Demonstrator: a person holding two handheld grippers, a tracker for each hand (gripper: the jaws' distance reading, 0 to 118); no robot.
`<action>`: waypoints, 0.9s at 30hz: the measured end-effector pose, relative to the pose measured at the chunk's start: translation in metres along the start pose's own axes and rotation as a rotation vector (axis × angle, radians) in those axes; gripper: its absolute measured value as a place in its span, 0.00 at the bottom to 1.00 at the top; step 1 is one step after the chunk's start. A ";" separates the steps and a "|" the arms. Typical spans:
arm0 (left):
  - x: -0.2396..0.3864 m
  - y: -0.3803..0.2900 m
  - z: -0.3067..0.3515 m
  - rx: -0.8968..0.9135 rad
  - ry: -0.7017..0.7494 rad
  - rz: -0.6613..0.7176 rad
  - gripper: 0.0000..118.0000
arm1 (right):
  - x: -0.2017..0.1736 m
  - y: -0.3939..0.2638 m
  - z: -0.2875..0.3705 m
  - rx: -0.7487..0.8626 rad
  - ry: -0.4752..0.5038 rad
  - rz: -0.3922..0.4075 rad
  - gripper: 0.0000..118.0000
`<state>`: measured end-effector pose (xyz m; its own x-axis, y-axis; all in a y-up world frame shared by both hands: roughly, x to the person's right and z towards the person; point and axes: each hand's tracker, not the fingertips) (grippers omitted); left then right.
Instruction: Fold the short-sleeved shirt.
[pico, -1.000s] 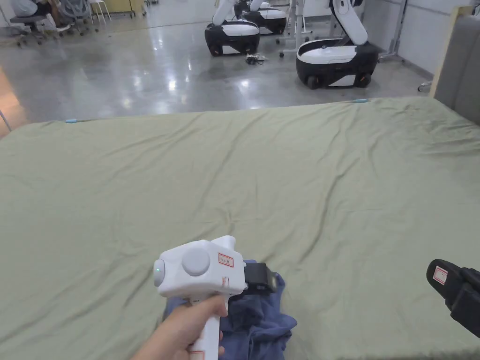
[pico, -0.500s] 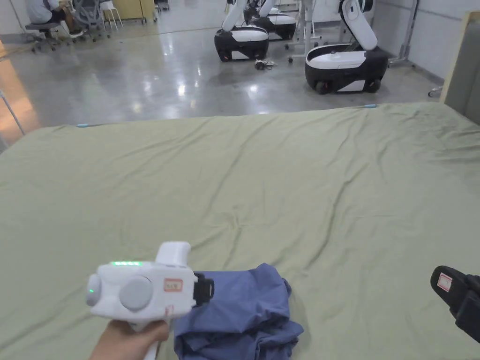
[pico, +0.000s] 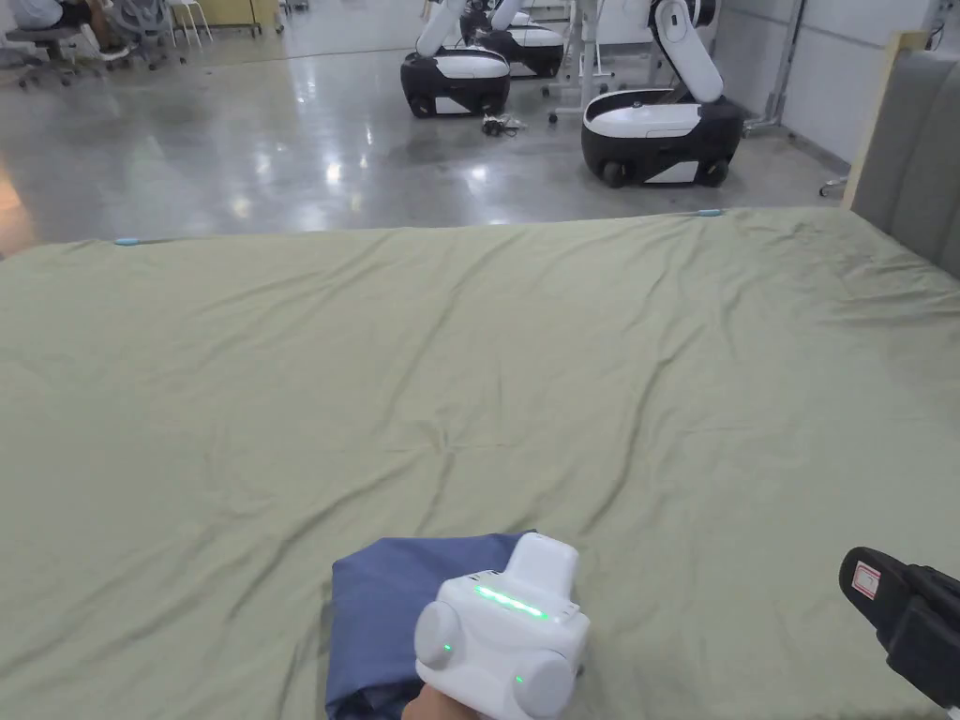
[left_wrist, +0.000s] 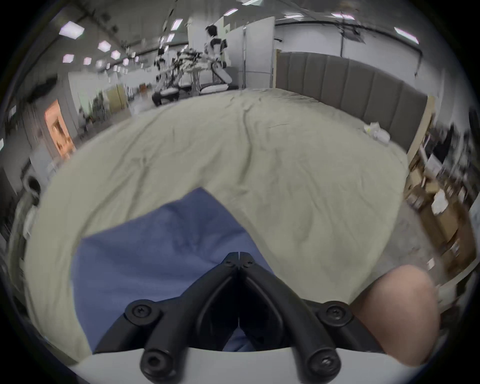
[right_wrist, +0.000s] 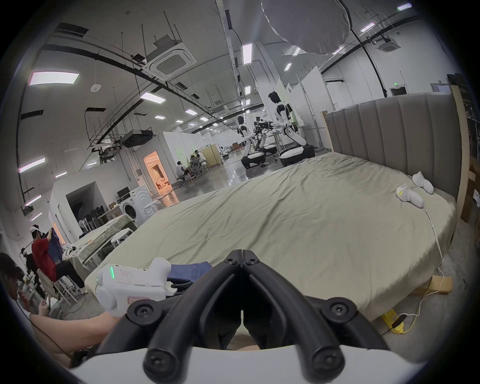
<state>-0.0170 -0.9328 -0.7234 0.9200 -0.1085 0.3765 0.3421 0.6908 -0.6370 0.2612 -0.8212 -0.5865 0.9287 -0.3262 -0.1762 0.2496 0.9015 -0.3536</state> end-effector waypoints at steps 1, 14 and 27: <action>0.010 -0.002 0.005 0.006 0.022 -0.058 0.00 | -0.001 0.000 0.000 -0.002 0.001 0.003 0.00; -0.101 -0.015 0.176 0.449 -0.310 0.270 0.00 | -0.014 0.009 -0.003 0.007 0.019 0.059 0.00; -0.213 -0.101 0.219 0.367 -0.003 0.419 0.00 | -0.073 0.024 -0.118 -0.309 0.339 0.127 0.00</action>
<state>-0.2895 -0.8223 -0.5922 0.9625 0.2304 0.1434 -0.1421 0.8781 -0.4568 0.1669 -0.8089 -0.6905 0.7920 -0.3396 -0.5073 -0.0011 0.8302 -0.5575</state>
